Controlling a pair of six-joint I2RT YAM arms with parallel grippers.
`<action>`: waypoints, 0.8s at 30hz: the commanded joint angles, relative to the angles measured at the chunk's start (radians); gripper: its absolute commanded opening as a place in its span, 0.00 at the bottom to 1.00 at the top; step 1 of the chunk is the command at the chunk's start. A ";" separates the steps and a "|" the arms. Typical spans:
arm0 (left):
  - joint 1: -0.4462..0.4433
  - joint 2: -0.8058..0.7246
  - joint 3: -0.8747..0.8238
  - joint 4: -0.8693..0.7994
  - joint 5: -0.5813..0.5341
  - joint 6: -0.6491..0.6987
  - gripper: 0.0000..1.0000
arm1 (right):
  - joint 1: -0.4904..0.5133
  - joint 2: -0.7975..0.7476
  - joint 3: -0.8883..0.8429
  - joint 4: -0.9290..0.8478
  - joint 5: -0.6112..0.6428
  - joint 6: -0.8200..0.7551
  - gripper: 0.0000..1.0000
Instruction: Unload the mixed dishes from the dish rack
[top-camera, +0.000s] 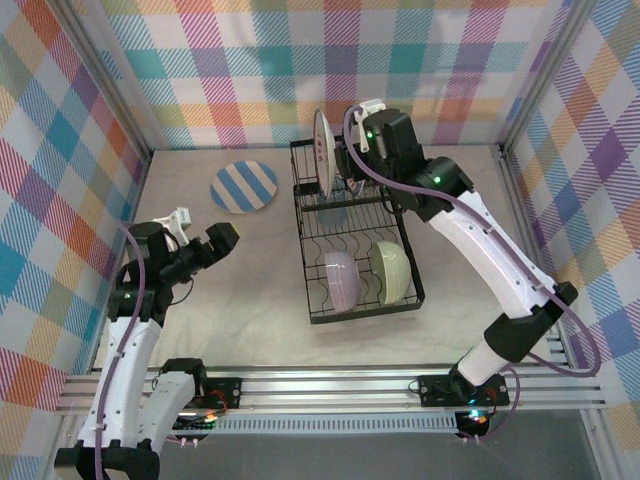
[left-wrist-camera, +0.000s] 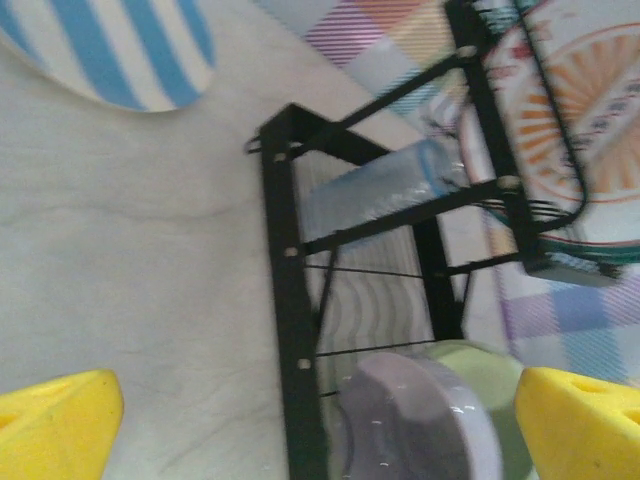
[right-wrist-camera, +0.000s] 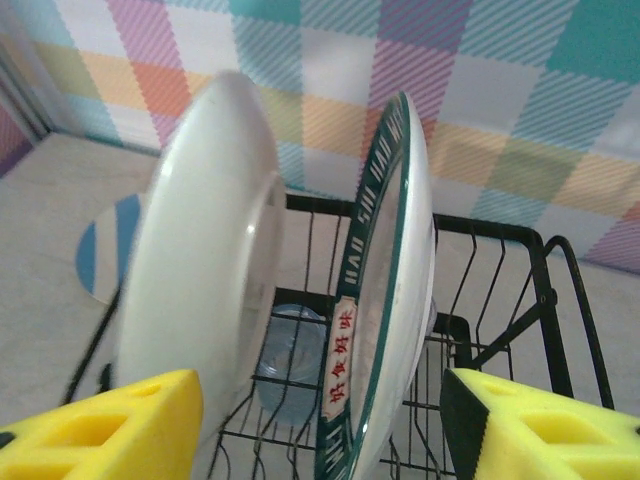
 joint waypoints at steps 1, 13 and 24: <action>-0.012 -0.031 -0.044 0.241 0.205 -0.094 1.00 | -0.019 0.035 0.057 -0.044 -0.014 0.014 0.62; -0.055 -0.061 -0.197 0.946 0.445 -0.474 1.00 | -0.057 0.088 0.075 -0.051 -0.046 0.040 0.43; -0.058 -0.062 -0.198 0.916 0.432 -0.459 1.00 | -0.059 0.107 0.087 -0.039 -0.005 0.060 0.27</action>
